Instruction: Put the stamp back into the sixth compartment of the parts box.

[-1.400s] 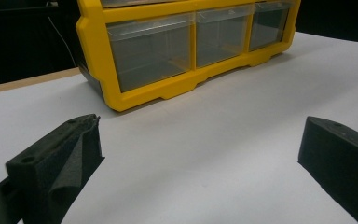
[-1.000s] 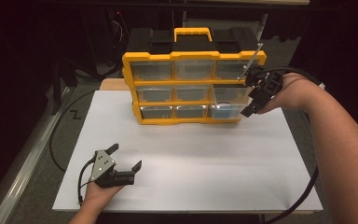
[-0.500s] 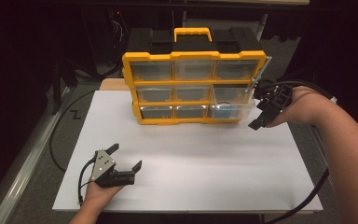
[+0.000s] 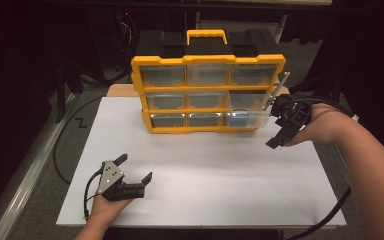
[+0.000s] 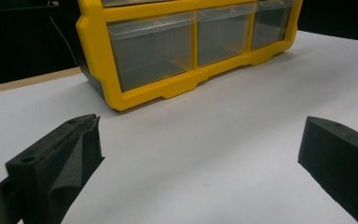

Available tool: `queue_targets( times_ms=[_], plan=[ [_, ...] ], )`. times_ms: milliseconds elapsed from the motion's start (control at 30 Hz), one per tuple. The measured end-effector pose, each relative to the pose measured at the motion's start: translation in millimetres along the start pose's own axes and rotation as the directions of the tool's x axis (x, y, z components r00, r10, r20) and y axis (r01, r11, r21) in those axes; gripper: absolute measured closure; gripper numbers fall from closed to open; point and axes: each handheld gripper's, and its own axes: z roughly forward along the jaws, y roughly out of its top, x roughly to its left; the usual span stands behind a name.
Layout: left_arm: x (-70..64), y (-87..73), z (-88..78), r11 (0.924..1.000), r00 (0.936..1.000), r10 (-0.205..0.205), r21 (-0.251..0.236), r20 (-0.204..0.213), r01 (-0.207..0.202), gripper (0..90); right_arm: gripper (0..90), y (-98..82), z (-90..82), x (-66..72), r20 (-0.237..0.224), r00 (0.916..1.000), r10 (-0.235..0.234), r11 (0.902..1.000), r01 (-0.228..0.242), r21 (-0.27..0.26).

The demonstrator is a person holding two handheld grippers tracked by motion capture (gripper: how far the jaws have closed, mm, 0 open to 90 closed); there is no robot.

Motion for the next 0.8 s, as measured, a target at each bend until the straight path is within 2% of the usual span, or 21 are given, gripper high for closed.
queue_targets(
  times_ms=[400,567,800],
  plan=[
    [1.3,0.0,-0.9,1.0,1.0,-0.008,-0.002,-0.001,0.008,0.4,9.9,0.9,30.5,5.8,-0.002,0.9997,0.023,0.9995,-0.023,0.02],
    [0.9,-0.3,-0.1,1.0,1.0,-0.007,-0.001,0.001,0.007,0.4,6.6,1.2,45.9,11.4,-0.015,0.9998,0.015,0.9993,-0.014,0.035],
    [0.6,-0.3,-0.2,1.0,1.0,-0.006,-0.001,0.004,0.006,0.4,1.3,1.5,64.5,18.9,-0.018,0.9998,0.008,0.9997,-0.008,0.022]
  ],
)
